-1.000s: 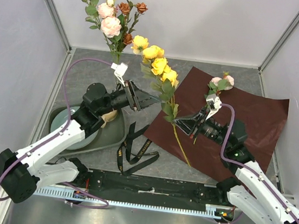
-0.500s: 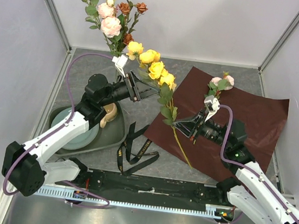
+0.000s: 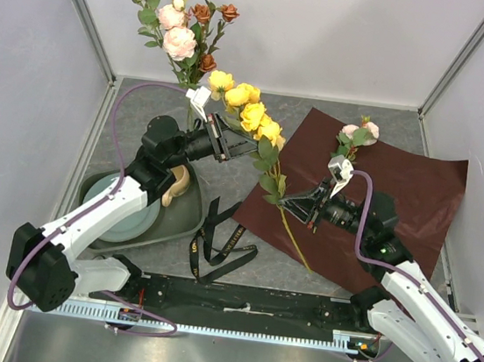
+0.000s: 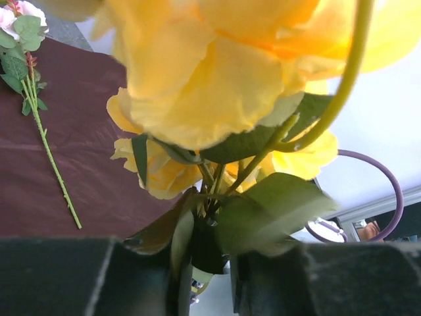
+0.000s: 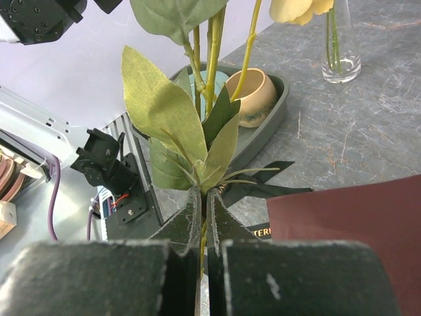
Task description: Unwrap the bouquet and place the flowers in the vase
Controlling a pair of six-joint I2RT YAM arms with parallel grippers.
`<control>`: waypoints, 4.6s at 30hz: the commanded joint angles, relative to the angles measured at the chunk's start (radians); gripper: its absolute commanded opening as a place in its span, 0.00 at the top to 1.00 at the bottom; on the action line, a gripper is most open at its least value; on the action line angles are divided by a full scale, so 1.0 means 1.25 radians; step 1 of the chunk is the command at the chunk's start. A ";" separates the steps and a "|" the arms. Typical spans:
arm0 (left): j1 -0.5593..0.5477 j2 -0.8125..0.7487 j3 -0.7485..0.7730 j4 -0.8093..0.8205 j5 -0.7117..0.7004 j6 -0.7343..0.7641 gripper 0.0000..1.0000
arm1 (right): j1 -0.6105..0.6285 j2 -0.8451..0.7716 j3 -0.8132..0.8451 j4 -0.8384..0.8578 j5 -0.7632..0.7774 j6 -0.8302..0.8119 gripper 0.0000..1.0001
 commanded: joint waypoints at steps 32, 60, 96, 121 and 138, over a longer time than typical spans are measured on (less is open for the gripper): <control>-0.002 -0.039 0.548 -0.394 -0.752 1.002 0.98 | 0.007 0.006 0.109 -0.265 0.540 -0.026 0.05; 0.107 0.089 0.649 -0.247 -0.745 1.105 0.98 | 0.007 -0.005 0.124 -0.304 0.568 -0.050 0.04; 0.129 0.146 0.554 -0.251 -0.729 1.060 0.98 | 0.007 -0.018 0.103 -0.324 0.580 -0.040 0.04; 0.133 0.146 0.524 -0.210 -0.594 1.072 0.98 | 0.007 0.005 0.097 -0.313 0.570 -0.033 0.04; 0.133 0.123 0.552 -0.236 -0.591 1.089 0.98 | 0.007 0.025 0.094 -0.293 0.556 -0.024 0.04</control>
